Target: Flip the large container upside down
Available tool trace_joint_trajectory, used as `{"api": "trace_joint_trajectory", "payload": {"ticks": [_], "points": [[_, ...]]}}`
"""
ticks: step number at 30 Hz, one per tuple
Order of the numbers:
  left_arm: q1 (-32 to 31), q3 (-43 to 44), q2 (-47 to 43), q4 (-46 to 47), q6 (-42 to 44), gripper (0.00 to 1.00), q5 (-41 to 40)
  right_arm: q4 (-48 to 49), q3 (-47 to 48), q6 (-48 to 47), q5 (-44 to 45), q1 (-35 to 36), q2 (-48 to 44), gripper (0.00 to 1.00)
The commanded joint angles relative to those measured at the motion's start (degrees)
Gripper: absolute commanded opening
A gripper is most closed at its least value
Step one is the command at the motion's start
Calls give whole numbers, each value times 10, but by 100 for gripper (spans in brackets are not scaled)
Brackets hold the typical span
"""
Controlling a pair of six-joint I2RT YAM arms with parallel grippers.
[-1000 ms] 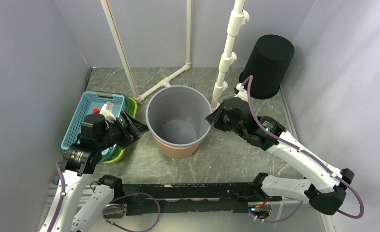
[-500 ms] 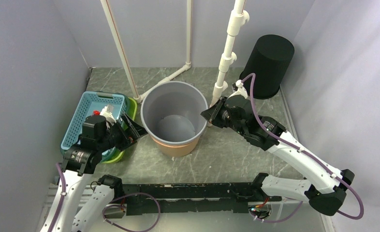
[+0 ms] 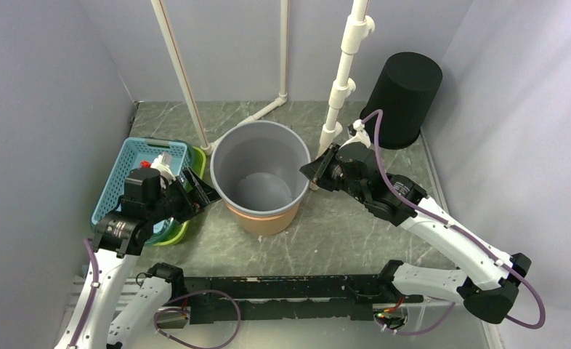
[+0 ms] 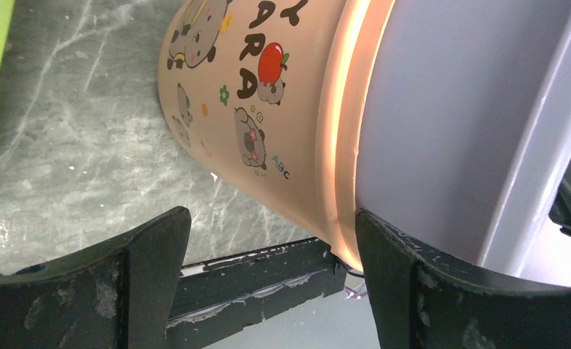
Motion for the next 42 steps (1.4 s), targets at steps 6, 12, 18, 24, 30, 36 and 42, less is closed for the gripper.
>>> {"api": "trace_joint_trajectory", "payload": {"ticks": [6, 12, 18, 24, 30, 36, 42], "points": [[-3, 35, 8, 8, 18, 93, -26, 188, -28, 57, -61, 15, -55, 0], [-3, 36, 15, 17, 20, 93, -25, 163, -29, 55, -42, 15, -70, 0], [-3, 36, 17, 11, 16, 93, -30, 184, -33, 56, -55, 15, -81, 0], [-3, 40, 14, -9, 5, 94, -59, 225, -51, 41, -68, 15, -109, 0], [-3, 31, 11, -17, -14, 94, -80, 253, -70, 17, -84, 15, -130, 0], [-3, 38, 25, -29, -25, 94, -87, 266, -81, 5, -80, 15, -157, 0], [-3, 50, 32, -54, -36, 94, -123, 300, -101, 11, -89, 15, -182, 0]]}}
